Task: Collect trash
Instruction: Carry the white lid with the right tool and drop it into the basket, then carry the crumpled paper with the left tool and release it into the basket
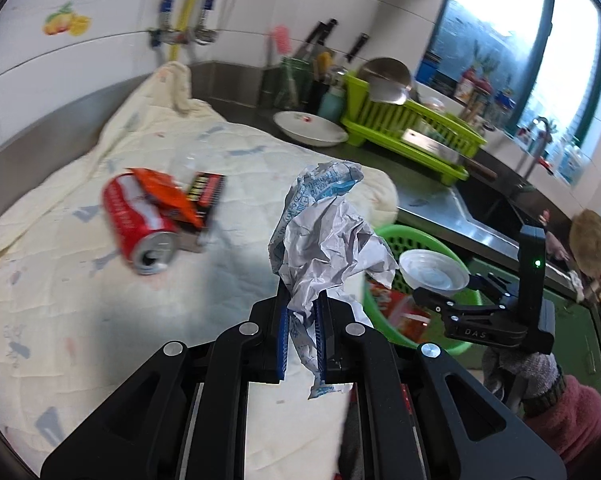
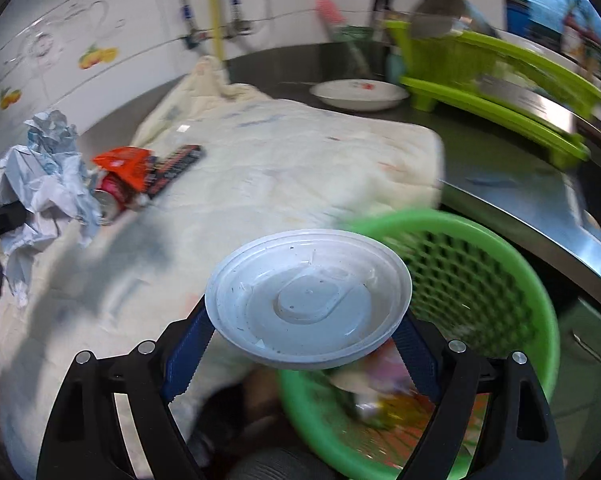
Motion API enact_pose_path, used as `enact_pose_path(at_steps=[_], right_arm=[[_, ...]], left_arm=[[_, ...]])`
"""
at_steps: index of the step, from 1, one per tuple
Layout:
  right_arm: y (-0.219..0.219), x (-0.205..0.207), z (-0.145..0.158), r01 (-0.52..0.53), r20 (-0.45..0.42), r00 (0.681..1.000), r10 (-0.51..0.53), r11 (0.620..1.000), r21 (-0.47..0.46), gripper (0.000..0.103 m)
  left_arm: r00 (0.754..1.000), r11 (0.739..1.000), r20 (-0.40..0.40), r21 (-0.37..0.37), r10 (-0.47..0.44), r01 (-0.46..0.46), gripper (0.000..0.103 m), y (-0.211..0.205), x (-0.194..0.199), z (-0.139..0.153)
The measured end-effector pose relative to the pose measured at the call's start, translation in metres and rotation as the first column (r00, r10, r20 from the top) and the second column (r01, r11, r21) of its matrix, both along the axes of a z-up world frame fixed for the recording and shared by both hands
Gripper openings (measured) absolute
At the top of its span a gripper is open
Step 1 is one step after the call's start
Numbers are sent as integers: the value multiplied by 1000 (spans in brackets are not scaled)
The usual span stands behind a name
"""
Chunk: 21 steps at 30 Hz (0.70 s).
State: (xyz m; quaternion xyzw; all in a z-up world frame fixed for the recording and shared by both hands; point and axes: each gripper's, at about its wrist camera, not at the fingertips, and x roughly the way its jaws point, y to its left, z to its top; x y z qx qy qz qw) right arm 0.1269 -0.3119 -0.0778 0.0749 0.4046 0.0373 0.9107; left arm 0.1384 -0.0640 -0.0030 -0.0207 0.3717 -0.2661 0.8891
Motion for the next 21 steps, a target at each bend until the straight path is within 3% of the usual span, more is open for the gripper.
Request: enact_pose_path(at_steps=[9,21], right_arm=[[-84,-26,-26,174,-70,982,-175,985,-25,82],[-118,-56,-23,217,-36,975,-217,976,-13,83]], left_arm=[[993,993,-37,29,-115,116,10,-70,-5,-15],[964,966,-112,69,-241,250,10,-161,-9,-47]])
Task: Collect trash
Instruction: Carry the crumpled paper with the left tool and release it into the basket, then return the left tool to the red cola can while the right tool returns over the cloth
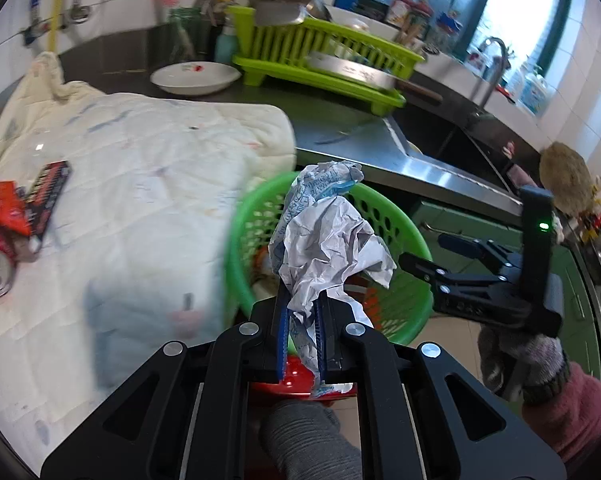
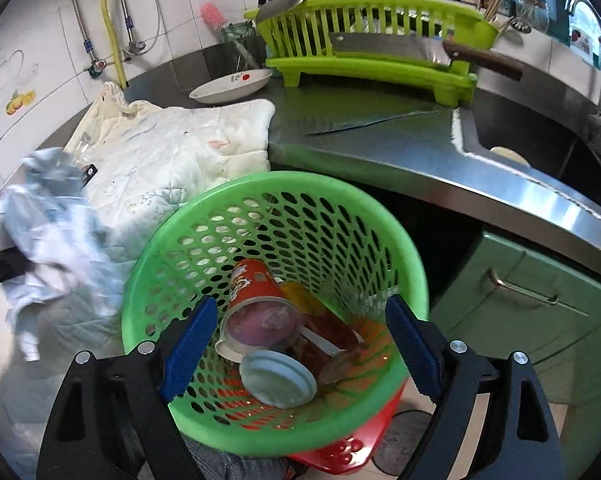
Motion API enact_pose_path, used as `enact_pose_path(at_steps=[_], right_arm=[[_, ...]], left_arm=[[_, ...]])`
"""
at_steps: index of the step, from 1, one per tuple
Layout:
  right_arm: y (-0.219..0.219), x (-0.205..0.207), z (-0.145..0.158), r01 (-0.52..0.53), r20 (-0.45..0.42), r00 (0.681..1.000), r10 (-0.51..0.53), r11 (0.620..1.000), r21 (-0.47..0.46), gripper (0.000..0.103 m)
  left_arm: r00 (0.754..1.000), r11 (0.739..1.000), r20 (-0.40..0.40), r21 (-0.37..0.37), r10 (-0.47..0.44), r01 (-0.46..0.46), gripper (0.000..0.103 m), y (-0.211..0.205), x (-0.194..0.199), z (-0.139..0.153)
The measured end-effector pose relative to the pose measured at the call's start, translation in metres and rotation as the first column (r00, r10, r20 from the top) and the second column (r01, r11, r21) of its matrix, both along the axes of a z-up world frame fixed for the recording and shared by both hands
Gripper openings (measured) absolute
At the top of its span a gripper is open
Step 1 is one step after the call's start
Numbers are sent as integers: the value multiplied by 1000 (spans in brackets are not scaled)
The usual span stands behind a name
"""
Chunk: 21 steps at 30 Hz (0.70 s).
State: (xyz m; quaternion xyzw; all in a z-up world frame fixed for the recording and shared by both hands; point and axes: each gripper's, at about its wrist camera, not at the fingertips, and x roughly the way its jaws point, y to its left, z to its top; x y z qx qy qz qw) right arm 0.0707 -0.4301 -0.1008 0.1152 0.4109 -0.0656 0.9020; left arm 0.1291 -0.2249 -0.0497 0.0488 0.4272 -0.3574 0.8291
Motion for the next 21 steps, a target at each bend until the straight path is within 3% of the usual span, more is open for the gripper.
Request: enact_pose_path(at_steps=[13,18,21], right_arm=[[-18,-56,25,45,76,996,-43,999,-14,85],[-20,-65,27,54,85,995,-53,999,-2,85],[-20,-67,26,57,87,995,-57,998,4,85]], left_arm=[[992,996,-85,3,-89,90,13,-76,8,-38],[990,995,-103,-3,-99,99,37,-86,7,-47],[990,996,-106,1,-88,89,39,-81,6,-49]])
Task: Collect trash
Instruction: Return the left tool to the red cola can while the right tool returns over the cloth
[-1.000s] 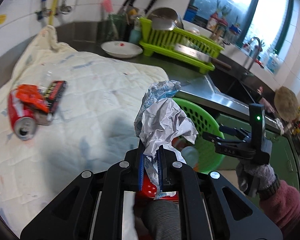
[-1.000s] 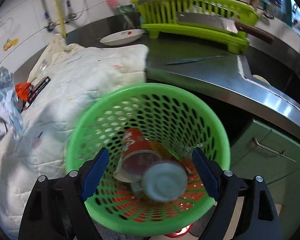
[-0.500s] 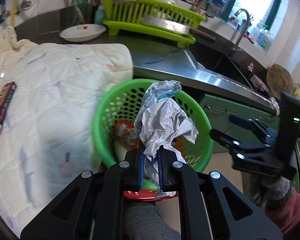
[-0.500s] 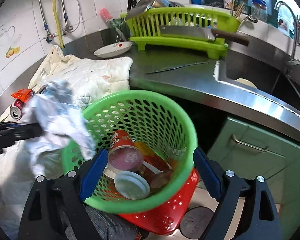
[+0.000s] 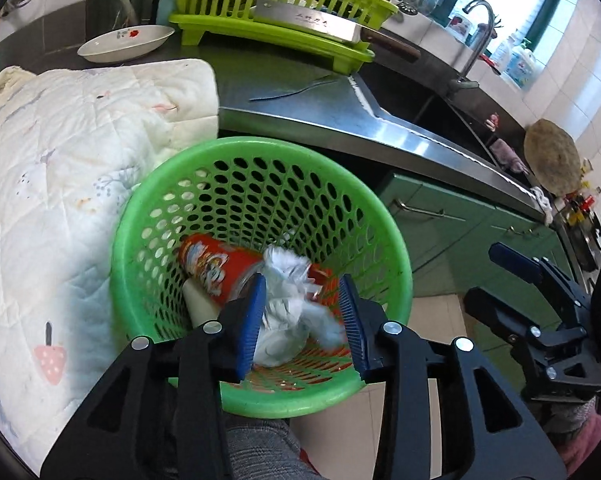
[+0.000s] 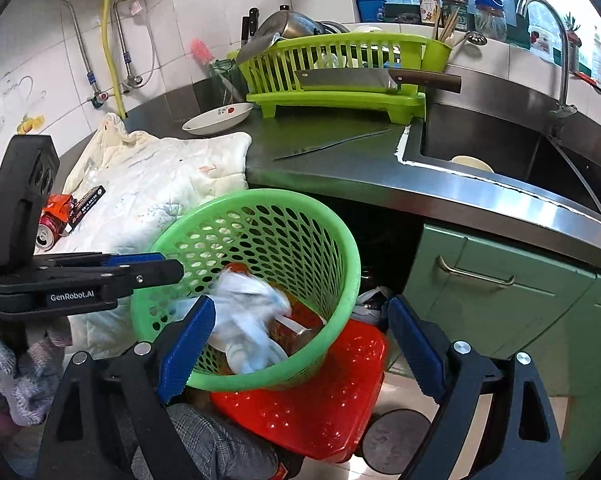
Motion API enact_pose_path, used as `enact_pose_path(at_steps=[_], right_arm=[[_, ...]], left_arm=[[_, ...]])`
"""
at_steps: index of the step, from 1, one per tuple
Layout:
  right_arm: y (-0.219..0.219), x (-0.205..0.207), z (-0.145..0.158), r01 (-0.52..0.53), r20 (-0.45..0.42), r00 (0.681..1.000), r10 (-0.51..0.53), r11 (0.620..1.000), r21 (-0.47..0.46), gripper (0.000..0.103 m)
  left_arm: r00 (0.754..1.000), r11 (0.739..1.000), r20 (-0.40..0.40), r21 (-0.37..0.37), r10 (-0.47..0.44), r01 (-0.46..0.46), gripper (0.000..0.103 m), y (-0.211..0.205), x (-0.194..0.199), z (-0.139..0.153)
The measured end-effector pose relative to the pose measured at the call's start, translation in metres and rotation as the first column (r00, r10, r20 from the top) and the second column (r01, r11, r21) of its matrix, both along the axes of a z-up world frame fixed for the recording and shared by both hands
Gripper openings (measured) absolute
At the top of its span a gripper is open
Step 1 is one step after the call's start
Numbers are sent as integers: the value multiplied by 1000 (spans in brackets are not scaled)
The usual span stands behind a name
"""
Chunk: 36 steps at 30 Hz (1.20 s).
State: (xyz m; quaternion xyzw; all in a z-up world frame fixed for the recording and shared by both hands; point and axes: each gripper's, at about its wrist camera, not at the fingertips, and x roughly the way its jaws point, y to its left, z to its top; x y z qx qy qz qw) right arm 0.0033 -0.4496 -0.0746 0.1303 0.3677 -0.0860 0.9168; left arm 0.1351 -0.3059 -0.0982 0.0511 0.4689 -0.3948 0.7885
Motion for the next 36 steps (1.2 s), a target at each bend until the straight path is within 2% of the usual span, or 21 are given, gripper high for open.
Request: enact_pose_path(at_steps=[2,4,6,12,13,15,22,28,32,36], right_arm=[[3,-1,1,-5,2,1000,5,1000,-1,85],[8,-2,3,-11,7,1000,11,1000,-4,85],[11,-1,6,-16,15,1000,16,1000,-1,86],[31,9,14,-53,31,998,53,998,14,88],[36,13,15,-64,31,998,63,998,16,88],[44,18,17,-85,36,996,84,996,20,88],[82,45,25,-175,42,984,175,984,11,88],[117,64,33,-256,60,965,255,967,5,88],[132,75,36,-290,66,955,289,957,10,88],[149,84,39,-325,68,944,324,946,9,88]], left_arm=[[1000,1000,-5,-3,17,-17,44,8,2,2],[999,999,13,-8,40,-40,45,20,2,7],[997,997,28,-4,71,-71,53,33,4,13],[984,986,77,9,163,-164,55,75,10,29],[979,982,84,8,187,-189,55,85,12,33],[968,973,98,6,229,-231,66,103,15,38],[919,931,163,6,359,-365,66,164,29,58],[845,860,190,3,501,-510,66,224,48,71],[775,790,193,-2,602,-613,66,267,66,78],[730,738,162,12,664,-675,66,300,85,76]])
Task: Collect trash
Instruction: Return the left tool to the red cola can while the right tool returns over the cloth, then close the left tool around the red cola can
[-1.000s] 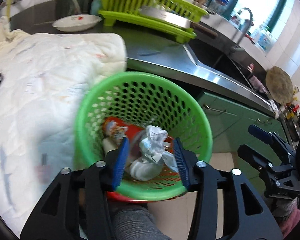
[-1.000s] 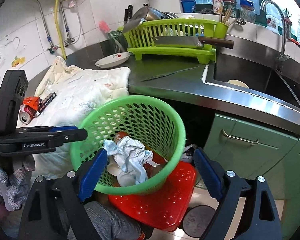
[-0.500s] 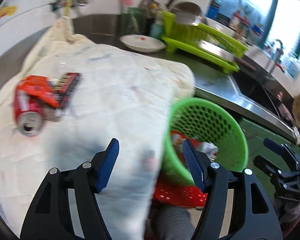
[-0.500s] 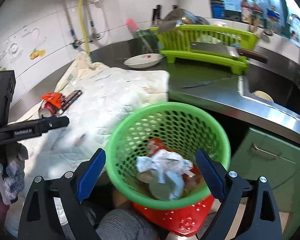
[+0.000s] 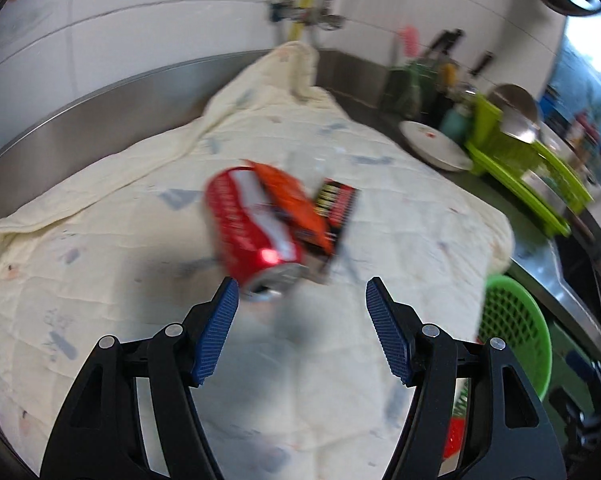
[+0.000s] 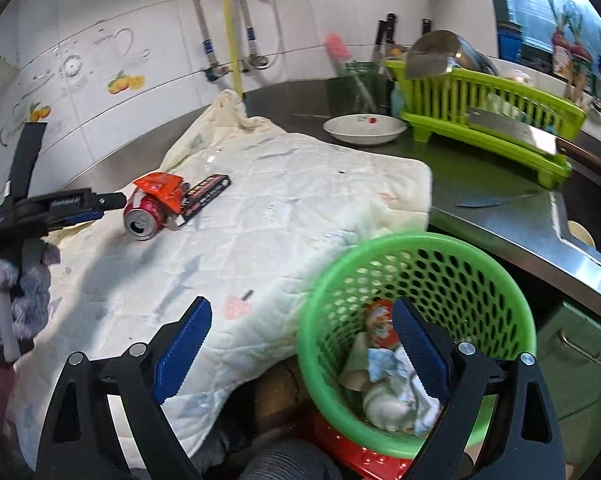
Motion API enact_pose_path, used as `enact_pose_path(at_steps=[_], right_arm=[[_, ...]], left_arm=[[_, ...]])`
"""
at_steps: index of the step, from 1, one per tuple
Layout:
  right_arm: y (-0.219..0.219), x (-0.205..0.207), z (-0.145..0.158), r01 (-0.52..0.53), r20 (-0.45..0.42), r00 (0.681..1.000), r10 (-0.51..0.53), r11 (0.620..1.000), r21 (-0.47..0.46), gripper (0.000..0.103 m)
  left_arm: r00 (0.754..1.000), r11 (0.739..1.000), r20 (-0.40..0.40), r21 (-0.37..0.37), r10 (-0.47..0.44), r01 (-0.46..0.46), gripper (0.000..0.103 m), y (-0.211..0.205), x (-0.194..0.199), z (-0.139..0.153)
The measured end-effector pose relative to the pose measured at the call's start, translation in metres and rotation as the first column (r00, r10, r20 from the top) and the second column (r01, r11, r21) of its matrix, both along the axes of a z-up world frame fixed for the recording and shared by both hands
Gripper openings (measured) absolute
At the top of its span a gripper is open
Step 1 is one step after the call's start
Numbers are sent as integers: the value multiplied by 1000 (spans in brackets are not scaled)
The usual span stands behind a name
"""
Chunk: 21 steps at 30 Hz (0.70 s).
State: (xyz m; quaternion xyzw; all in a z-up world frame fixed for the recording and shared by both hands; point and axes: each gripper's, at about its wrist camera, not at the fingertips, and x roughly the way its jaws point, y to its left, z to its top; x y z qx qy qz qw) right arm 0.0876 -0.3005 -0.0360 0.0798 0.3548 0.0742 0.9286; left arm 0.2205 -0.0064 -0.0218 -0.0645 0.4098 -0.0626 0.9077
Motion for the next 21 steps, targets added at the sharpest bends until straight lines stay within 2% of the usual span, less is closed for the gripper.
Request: enact_pose_path(at_steps=[6,17,21], right_arm=[[19,14,0,-46,-4,999,46,999,10,89],[33,42,-2,-86,-22,996,86,996,4,89],[39,49,-1,-102,-21,995,102,995,-2,89]], left_arm=[[997,1000,-73,-8,20,-20,66,19,31,-14],[988,1000,-155,-21,-4,0,67,17,76,-34],[983,998,-182,-58,-10,-1,67,17,86,-38]])
